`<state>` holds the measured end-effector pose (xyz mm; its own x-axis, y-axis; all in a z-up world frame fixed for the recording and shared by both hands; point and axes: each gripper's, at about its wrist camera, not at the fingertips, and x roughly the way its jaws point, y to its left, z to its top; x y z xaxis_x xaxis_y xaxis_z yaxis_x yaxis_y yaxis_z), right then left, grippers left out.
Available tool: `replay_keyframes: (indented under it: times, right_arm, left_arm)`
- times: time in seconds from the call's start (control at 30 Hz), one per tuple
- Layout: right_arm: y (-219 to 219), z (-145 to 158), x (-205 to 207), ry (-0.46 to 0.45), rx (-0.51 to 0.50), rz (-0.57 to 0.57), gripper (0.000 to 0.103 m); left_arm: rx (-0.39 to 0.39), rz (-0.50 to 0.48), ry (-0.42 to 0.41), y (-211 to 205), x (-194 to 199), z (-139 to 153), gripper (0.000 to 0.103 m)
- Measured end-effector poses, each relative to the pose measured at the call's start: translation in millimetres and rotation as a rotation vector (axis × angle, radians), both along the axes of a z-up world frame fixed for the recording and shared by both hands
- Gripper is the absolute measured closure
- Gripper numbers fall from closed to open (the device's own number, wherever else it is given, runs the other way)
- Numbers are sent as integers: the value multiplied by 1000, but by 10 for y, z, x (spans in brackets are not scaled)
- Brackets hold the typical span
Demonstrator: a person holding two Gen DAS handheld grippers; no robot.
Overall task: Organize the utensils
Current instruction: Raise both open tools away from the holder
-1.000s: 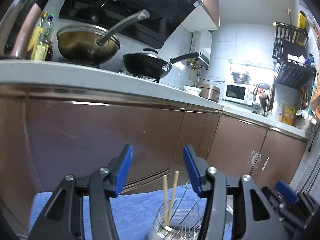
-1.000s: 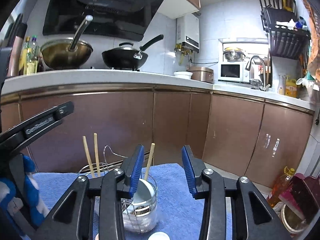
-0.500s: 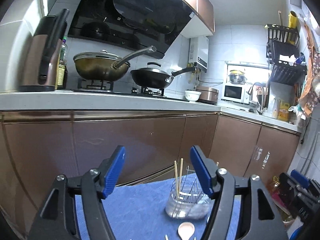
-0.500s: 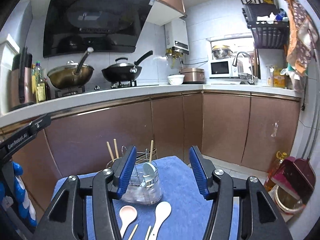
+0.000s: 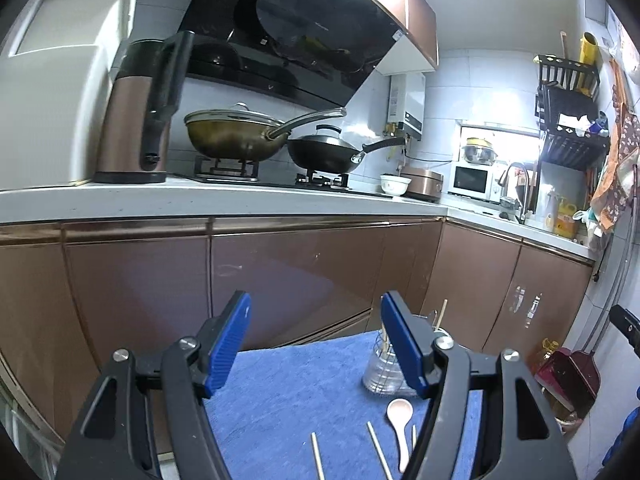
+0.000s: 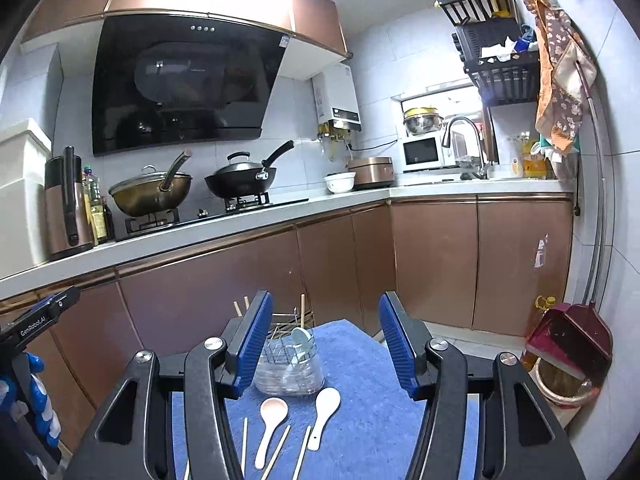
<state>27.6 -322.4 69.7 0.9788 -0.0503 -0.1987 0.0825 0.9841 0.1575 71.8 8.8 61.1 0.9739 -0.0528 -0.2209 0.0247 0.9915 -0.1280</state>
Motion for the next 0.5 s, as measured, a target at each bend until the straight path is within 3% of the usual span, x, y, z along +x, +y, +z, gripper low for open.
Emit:
replay_keyframes:
  times: [0.5]
  right_arm:
    - [81, 208, -674, -63, -12, 9, 46]
  left_arm:
    - [6, -13, -24, 171, -685, 116, 37]
